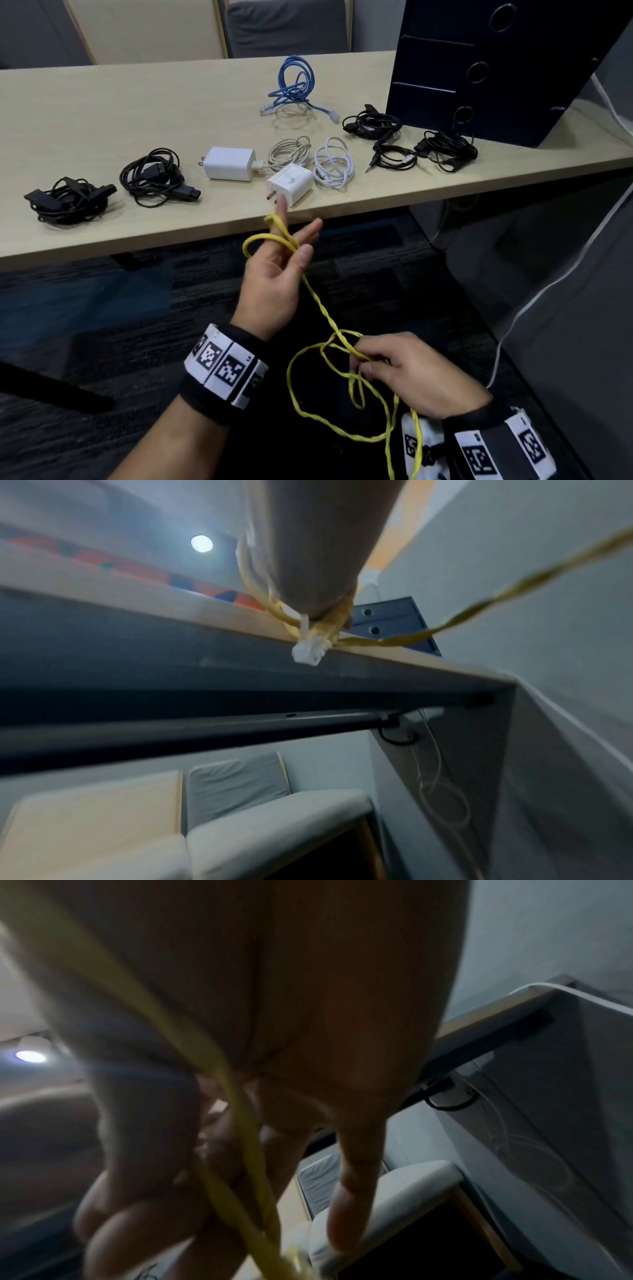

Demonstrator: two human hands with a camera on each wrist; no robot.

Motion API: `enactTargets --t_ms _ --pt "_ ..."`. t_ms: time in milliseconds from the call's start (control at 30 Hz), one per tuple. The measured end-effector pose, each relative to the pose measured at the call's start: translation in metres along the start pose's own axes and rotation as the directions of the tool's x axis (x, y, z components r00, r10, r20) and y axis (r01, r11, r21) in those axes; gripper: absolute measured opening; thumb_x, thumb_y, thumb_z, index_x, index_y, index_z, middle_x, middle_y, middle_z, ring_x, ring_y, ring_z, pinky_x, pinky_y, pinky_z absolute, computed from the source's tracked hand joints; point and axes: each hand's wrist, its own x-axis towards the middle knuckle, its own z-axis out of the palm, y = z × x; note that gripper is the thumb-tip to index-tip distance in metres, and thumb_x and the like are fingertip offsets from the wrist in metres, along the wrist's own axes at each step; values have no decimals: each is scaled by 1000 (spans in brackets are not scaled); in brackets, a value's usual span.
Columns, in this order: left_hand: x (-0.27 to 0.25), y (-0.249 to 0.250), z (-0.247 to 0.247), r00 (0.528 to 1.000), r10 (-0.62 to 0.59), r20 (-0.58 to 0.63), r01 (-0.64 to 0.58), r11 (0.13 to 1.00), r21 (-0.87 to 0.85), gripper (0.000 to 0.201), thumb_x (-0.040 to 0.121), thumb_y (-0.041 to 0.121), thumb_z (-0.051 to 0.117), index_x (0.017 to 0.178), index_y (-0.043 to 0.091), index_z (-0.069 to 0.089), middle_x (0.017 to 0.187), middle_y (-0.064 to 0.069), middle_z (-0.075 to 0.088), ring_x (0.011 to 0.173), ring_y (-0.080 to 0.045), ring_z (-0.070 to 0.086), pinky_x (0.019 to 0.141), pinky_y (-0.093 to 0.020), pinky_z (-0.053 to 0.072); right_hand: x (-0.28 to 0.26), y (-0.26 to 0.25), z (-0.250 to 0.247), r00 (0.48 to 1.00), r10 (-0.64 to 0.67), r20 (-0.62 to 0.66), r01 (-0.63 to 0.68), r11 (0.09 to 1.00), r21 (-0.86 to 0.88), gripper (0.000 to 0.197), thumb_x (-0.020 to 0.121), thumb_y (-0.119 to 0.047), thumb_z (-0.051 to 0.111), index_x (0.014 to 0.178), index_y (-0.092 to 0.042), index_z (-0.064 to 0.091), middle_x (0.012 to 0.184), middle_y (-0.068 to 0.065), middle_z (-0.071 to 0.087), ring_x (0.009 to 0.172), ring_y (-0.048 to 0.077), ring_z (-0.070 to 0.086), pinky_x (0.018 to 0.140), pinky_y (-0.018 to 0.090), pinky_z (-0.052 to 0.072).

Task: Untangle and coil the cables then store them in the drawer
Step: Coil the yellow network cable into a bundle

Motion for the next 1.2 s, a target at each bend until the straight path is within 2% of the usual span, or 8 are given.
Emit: enactTargets --t_ms 100,233,400,500,667,800,1033,1200 --pt "-2 -14 -7 981 -68 181 -14 908 418 70 96 18 53 142 54 15 113 22 67 116 4 57 104 -16 38 -7 -8 -9 985 -110 -130 116 993 37 24 95 -10 60 94 -31 71 95 -15 69 93 4 64 83 23 50" --pt "-8 -15 -9 894 -265 360 -42 752 658 59 100 31 45 144 54 13 119 11 67 114 -6 59 96 -20 43 -10 -11 -29 885 -234 -402 241 970 -34 21 88 -17 61 97 -31 74 90 -11 69 88 4 66 77 16 48" --pt "-16 9 0 705 -466 534 245 867 434 34 104 31 35 134 30 53 59 0 58 48 -2 53 51 -13 37 0 -13 -47 837 -207 -506 215 976 -43 21 88 -5 68 86 -26 71 85 -15 69 84 2 64 74 8 41" --pt "-17 11 -5 650 -371 663 347 921 175 44 100 40 34 114 12 65 48 -2 45 41 -8 34 47 -17 32 7 -11 -52 827 -150 -541 163 986 -25 15 84 -8 73 82 -23 69 77 -9 65 73 5 59 66 10 40" --pt "-11 14 -12 837 -157 525 451 740 -498 34 90 40 60 99 8 66 45 9 41 38 -8 33 56 -22 43 24 18 -45 899 -96 -428 62 994 -92 27 76 -7 79 84 -27 64 88 -9 59 80 6 59 70 19 46" --pt "2 17 -27 926 -238 294 378 601 -705 24 98 27 36 92 14 54 49 9 38 37 -3 38 61 -21 47 27 55 -38 896 136 -422 -105 990 96 19 91 -10 65 76 -20 59 55 -8 50 42 4 43 44 17 35" --pt "6 11 -33 912 -411 7 286 624 -728 21 98 27 35 84 19 48 50 9 32 37 -3 29 52 -19 45 22 97 -54 516 608 -603 92 660 745 31 103 -10 40 73 -19 43 52 -4 26 33 2 21 36 10 15" --pt "8 13 -38 927 -349 -135 208 781 -589 27 103 22 27 82 18 44 49 10 31 37 -4 27 51 -19 43 4 112 -66 347 671 -655 216 622 752 32 101 -7 38 73 -21 42 40 -13 28 31 0 21 34 11 15"
